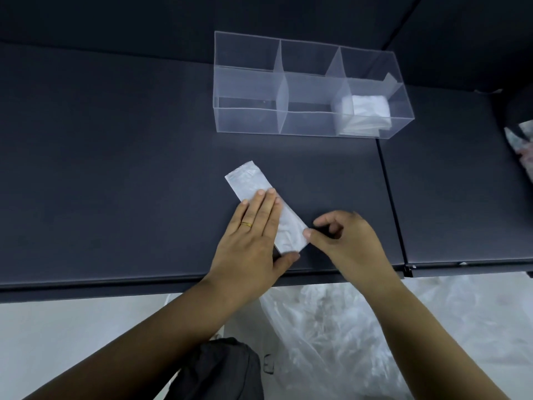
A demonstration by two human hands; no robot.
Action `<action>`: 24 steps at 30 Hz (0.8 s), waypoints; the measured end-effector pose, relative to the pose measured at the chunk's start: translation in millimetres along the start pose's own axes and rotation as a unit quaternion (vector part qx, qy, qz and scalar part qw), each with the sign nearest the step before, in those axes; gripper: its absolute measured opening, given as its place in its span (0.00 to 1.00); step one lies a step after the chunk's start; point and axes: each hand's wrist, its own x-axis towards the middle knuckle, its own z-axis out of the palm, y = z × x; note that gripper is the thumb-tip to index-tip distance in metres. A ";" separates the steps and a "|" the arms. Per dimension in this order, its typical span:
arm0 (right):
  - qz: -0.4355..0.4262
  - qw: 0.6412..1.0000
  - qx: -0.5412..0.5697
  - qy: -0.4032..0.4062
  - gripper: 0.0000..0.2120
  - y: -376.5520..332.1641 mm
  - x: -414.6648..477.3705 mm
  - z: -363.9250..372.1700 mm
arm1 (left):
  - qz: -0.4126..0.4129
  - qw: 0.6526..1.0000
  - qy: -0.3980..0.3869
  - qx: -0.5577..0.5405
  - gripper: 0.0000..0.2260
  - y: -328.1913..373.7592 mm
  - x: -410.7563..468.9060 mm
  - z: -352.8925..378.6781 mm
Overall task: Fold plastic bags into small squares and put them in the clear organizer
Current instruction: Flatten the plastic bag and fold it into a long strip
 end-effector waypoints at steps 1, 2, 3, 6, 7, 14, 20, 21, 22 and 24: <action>0.004 1.000 -0.003 -0.002 0.09 -1.4 -2.3 3.7 | 0.000 1.000 0.001 -0.002 0.39 -0.1 0.1 -0.1; 0.007 1.000 -0.010 -0.004 0.09 -3.4 -3.9 7.6 | 0.000 1.000 0.001 -0.004 0.39 -0.1 0.2 0.1; 0.008 1.000 -0.017 -0.001 0.09 -5.6 -4.8 10.8 | -0.001 1.000 0.001 -0.006 0.39 0.1 0.2 -0.2; 0.015 1.000 0.015 0.010 0.08 -12.8 -5.0 14.7 | -0.003 1.000 0.006 -0.018 0.40 0.3 0.5 -0.6; 0.026 0.999 0.048 0.006 0.07 -15.0 -4.4 14.3 | -0.003 1.000 0.010 -0.020 0.40 0.5 0.4 -0.5; 0.151 0.927 0.334 -0.075 0.08 -24.1 -4.9 3.7 | 0.061 0.990 0.098 -0.086 0.40 -2.8 -9.2 -9.4; 0.125 0.914 0.343 -0.176 0.11 -21.8 -17.0 -8.7 | 0.091 0.956 0.240 -0.143 0.13 0.9 -20.3 -13.6; 0.079 0.936 0.288 -0.185 0.18 -18.9 -17.6 -13.5 | 0.081 0.955 0.237 -0.162 0.13 0.9 -20.5 -16.2; 0.015 0.954 0.228 -0.193 0.26 -17.1 -16.8 -20.3 | 0.072 0.953 0.233 -0.182 0.12 0.1 -20.0 -18.5; -0.121 0.959 0.130 -0.222 0.37 -15.8 -12.5 -33.1 | 0.053 0.949 0.216 -0.222 0.12 -1.7 -19.7 -22.3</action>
